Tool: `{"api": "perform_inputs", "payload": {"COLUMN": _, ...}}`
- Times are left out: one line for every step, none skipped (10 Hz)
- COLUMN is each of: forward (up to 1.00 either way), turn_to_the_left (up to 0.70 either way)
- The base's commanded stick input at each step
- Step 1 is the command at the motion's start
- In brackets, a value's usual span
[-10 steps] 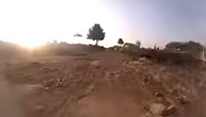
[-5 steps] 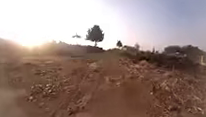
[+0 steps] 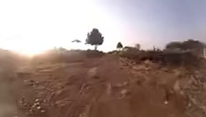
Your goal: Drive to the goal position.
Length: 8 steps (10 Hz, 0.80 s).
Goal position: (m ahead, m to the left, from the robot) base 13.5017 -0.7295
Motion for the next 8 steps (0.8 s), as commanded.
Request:
{"api": "perform_inputs", "payload": {"forward": 0.7, "turn_to_the_left": -0.23}}
{"api": "perform_inputs", "payload": {"forward": 0.7, "turn_to_the_left": -0.32}}
{"api": "perform_inputs", "payload": {"forward": 0.7, "turn_to_the_left": -0.35}}
{"api": "perform_inputs", "payload": {"forward": 0.7, "turn_to_the_left": -0.35}}
{"api": "perform_inputs", "payload": {"forward": 0.7, "turn_to_the_left": -0.35}}
{"api": "perform_inputs", "payload": {"forward": 0.7, "turn_to_the_left": 0.0}}
{"api": "perform_inputs", "payload": {"forward": 0.7, "turn_to_the_left": 0.0}}
{"api": "perform_inputs", "payload": {"forward": 0.7, "turn_to_the_left": 0.0}}
